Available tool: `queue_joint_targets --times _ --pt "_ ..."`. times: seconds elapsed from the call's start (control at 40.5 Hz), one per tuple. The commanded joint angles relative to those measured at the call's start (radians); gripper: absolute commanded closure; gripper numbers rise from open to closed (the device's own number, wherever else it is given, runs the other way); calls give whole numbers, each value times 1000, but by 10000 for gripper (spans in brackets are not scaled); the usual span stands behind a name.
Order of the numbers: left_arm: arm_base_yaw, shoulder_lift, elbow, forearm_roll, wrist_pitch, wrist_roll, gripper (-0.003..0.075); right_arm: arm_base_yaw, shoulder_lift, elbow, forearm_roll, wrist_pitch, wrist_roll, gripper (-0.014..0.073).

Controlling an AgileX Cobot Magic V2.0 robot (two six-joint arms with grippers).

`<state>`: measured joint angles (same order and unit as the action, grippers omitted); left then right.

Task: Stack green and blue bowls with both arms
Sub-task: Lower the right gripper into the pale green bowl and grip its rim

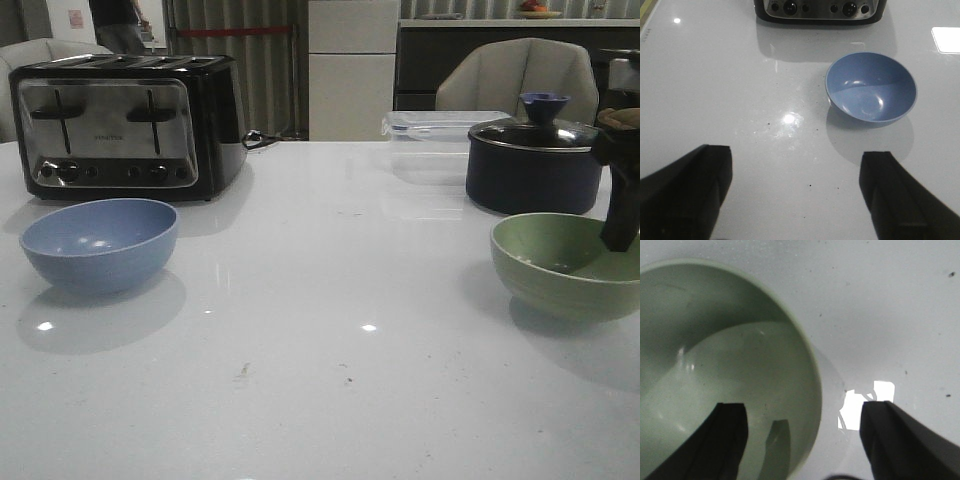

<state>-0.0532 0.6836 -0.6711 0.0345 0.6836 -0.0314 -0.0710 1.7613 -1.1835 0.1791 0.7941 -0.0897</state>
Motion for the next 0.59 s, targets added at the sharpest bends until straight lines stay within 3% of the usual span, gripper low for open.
queue_joint_targets --times 0.0,0.099,0.346,0.568 --pt "-5 6 -33 -1 -67 0 139 -7 -1 -58 11 -7 -17 25" --pt "-5 6 -33 -1 -67 0 140 -7 28 -75 10 0 -17 83" --pt "-5 6 -33 -1 -67 0 139 -7 53 -87 10 4 -18 364" --pt "-5 6 -33 -1 -67 0 140 -6 41 -87 10 10 -18 490"
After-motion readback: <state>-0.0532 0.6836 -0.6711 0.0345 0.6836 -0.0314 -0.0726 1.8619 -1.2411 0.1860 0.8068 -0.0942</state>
